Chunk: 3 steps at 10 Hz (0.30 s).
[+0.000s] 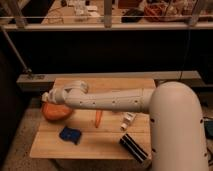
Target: Pick up the ceramic bowl
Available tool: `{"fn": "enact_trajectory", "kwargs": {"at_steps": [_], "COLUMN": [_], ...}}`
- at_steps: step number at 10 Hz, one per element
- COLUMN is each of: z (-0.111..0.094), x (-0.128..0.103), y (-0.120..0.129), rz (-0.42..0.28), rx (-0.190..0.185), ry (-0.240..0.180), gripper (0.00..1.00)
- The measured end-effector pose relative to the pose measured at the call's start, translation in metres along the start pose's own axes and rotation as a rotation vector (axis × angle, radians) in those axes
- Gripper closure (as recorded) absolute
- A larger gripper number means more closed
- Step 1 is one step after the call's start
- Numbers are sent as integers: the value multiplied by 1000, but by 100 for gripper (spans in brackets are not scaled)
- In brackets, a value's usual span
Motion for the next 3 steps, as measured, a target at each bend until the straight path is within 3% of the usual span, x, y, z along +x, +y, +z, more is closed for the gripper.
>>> {"fn": "enact_trajectory", "kwargs": {"at_steps": [2, 3], "z": [1, 3], "x": [3, 4], "y": [4, 6], "rz": [10, 12], "rx": [-23, -38], "ry": [-1, -3], "gripper": [22, 20]}}
